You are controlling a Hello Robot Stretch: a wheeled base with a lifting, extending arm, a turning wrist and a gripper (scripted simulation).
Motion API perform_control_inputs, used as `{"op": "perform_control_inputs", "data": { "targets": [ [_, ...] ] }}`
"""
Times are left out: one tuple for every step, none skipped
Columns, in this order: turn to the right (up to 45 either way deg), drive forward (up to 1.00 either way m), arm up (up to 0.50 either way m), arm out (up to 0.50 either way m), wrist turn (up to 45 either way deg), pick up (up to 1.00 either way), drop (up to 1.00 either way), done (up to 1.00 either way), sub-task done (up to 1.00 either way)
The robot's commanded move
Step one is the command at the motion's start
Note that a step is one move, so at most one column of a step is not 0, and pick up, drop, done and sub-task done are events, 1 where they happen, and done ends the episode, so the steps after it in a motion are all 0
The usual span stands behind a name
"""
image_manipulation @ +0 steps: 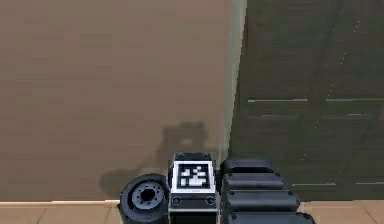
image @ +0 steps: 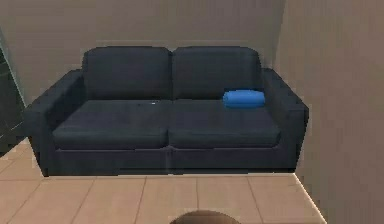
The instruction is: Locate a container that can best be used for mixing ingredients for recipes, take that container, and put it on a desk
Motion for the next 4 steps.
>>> {"op": "perform_control_inputs", "data": {
  "targets": [
    [-45.0, 0.00, 0.00, 0.00, 0.0, 0.00, 0.00, 0.00, 0.00],
    [-6.0, 0.00, 0.00, 0.00, 0.0, 0.00, 0.00, 0.00, 0.00],
    [0.0, 1.00, 0.00, 0.00, 0.0, 0.00, 0.00, 0.00, 0.00],
    [-6.0, 0.00, 0.00, 0.00, 0.0, 0.00, 0.00, 0.00, 0.00]
  ]
}}
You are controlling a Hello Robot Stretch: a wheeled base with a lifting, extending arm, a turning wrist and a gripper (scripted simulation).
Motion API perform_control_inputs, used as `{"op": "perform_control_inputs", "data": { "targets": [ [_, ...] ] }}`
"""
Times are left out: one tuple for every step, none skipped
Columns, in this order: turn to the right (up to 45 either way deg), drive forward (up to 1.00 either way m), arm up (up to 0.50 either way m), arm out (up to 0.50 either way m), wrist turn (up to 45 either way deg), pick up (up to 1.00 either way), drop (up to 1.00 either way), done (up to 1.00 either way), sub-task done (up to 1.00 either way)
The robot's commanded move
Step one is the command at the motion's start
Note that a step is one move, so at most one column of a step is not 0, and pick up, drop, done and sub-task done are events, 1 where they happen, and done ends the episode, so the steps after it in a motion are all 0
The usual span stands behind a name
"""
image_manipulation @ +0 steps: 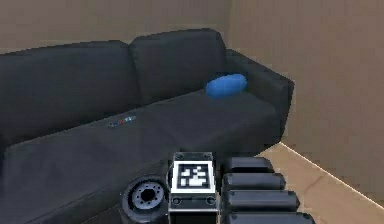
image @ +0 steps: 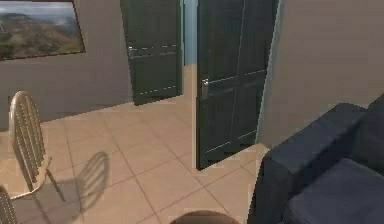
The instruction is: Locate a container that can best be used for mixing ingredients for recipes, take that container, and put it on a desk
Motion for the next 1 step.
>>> {"op": "perform_control_inputs", "data": {
  "targets": [
    [0.0, 0.30, 0.00, 0.00, 0.0, 0.00, 0.00, 0.00, 0.00]
  ]
}}
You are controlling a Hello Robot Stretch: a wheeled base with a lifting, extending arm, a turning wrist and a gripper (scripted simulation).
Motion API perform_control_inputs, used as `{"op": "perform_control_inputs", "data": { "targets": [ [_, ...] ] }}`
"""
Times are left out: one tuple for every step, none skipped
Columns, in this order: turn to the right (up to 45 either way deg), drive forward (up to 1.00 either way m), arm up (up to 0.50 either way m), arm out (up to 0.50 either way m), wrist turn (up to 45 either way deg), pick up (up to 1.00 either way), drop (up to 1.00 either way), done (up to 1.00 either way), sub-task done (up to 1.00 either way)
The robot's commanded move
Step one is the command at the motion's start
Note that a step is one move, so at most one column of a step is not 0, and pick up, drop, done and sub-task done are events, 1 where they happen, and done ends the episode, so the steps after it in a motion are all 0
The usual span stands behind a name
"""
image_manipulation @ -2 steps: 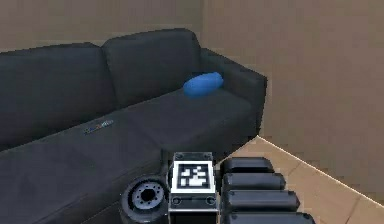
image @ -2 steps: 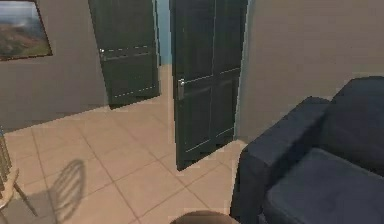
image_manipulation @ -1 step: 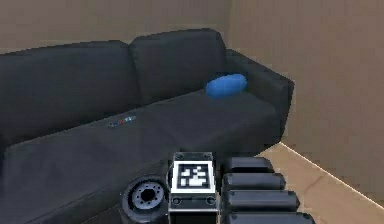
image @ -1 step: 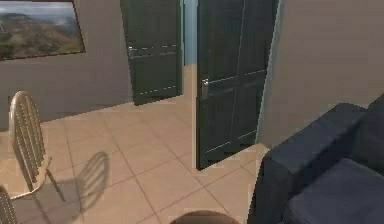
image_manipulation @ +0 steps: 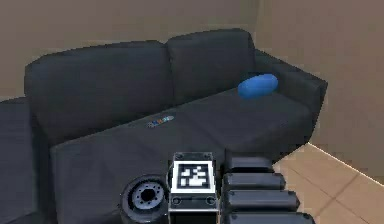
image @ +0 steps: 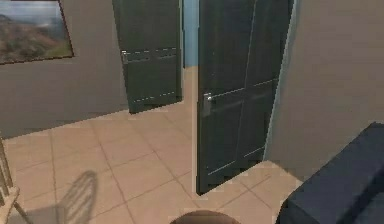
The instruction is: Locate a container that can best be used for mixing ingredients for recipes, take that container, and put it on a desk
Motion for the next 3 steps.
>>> {"op": "perform_control_inputs", "data": {
  "targets": [
    [-18.0, 0.00, 0.00, 0.00, 0.0, 0.00, 0.00, 0.00, 0.00],
    [0.0, 1.00, 0.00, 0.00, 0.0, 0.00, 0.00, 0.00, 0.00],
    [-9.0, 0.00, 0.00, 0.00, 0.0, 0.00, 0.00, 0.00, 0.00]
  ]
}}
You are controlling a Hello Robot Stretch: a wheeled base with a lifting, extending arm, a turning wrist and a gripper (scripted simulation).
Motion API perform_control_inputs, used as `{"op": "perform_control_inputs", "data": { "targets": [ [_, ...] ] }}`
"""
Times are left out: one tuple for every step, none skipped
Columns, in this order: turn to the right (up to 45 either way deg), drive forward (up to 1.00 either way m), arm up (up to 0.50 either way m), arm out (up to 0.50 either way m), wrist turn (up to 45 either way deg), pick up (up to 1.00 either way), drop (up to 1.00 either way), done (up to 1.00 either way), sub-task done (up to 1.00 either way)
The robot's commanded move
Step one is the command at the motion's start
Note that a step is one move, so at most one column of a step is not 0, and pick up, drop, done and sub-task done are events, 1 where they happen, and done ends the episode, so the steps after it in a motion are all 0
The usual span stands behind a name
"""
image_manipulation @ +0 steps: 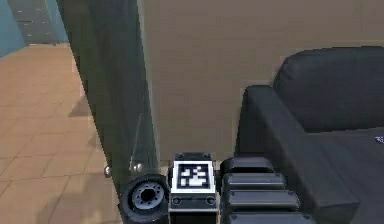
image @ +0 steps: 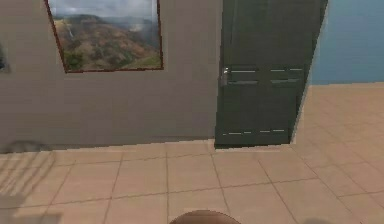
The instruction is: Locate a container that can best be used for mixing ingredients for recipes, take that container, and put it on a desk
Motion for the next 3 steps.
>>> {"op": "perform_control_inputs", "data": {
  "targets": [
    [0.0, 0.40, 0.00, 0.00, 0.0, 0.00, 0.00, 0.00, 0.00],
    [27.0, 0.00, 0.00, 0.00, 0.0, 0.00, 0.00, 0.00, 0.00],
    [0.0, 1.00, 0.00, 0.00, 0.0, 0.00, 0.00, 0.00, 0.00]
  ]
}}
